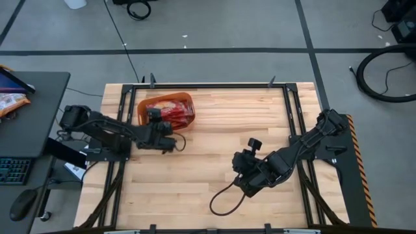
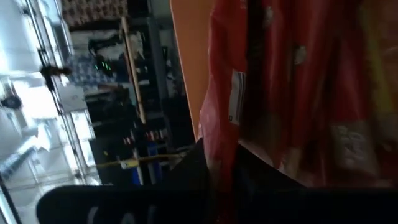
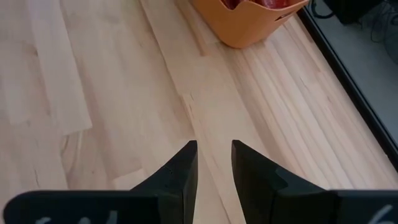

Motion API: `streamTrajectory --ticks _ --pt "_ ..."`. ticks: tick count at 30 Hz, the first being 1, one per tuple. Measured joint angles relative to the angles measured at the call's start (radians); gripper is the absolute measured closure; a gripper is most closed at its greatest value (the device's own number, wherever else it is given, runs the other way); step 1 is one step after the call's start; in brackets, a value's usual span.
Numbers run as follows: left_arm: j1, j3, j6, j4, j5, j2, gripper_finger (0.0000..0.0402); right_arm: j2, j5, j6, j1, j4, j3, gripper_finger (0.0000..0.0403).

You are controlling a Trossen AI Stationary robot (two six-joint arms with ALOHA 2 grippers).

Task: Sort popcorn bags into baskets
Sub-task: Put the popcorn bag into the orange bin

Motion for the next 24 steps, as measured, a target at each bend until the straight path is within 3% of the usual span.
streamTrajectory --ticks 4,11,18,24 --pt "0.075 -0.007 0.075 0.101 0.036 0.0 0.0359 0.0 0.0 -0.017 -0.006 0.006 0.0 0.03" --pt "0.119 -0.006 0.189 0.221 0.226 -0.016 0.0307 0.0 0.0 -0.026 -0.006 0.01 0.0 0.03" --pt "0.165 0.023 0.124 0.066 0.299 -0.086 0.0262 0.0 0.0 -0.026 -0.006 0.01 -0.001 0.0302" --pt "0.215 0.114 -0.004 -0.101 0.371 -0.151 0.0256 0.001 0.0 -0.025 -0.007 0.007 -0.001 0.0302"
